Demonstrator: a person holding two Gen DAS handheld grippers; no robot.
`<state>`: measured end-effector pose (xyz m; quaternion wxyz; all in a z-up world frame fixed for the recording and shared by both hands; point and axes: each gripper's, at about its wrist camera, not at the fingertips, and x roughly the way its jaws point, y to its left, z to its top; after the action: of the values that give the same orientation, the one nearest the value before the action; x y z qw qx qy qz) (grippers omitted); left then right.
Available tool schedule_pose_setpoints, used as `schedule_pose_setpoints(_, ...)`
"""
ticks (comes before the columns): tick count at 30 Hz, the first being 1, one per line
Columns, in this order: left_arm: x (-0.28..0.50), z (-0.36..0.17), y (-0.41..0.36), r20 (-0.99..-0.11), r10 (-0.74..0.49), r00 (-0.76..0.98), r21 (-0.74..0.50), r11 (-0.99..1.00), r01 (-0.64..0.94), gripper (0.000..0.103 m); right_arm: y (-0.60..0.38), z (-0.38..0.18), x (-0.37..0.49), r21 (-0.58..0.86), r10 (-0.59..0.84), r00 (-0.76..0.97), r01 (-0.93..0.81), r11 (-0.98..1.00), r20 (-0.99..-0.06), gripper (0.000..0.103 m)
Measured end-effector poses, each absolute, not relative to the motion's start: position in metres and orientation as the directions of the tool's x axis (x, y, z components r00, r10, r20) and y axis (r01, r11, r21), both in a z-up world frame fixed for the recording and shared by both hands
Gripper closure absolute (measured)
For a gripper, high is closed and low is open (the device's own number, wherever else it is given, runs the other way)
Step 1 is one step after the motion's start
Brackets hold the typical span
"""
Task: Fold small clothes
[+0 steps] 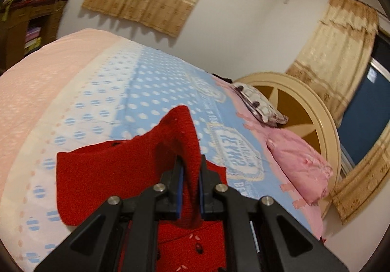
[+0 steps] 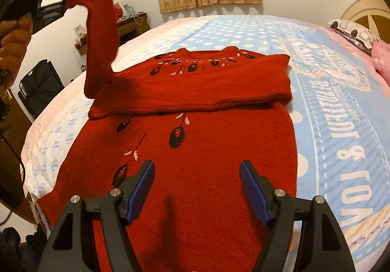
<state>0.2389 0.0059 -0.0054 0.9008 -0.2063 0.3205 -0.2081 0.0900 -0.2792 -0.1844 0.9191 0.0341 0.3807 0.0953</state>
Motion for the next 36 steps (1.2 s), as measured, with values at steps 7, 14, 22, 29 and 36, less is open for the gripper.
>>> schedule_pose_setpoints(7, 0.25, -0.006, -0.047, -0.518, -0.542, 0.662, -0.473, 0.826, 0.306, 0.093, -0.284, -0.187, 0.092, 0.153, 0.2, 0.685, -0.13, 0.98, -0.701, 0.031)
schedule_pose_setpoints(14, 0.261, -0.018, -0.085, -0.552, -0.541, 0.634, -0.44, 0.835, 0.33, 0.093, -0.285, -0.191, 0.093, 0.163, 0.201, 0.674, -0.119, 0.979, -0.711, 0.03)
schedule_pose_setpoints(22, 0.271, -0.054, -0.13, -0.606, -0.496, 0.622, -0.364, 0.868, 0.337, 0.093, -0.285, -0.197, 0.095, 0.169, 0.203, 0.658, -0.115, 0.979, -0.726, 0.03)
schedule_pose_setpoints(29, 0.274, -0.096, -0.173, -0.692, -0.436, 0.576, -0.237, 0.89, 0.388, 0.088, -0.285, -0.2, 0.095, 0.175, 0.207, 0.653, -0.114, 0.978, -0.729, 0.03)
schedule_pose_setpoints(36, 0.26, -0.099, -0.154, -0.689, -0.365, 0.626, -0.126, 0.911, 0.394, 0.037, -0.285, -0.201, 0.095, 0.176, 0.208, 0.654, -0.114, 0.978, -0.727, 0.03)
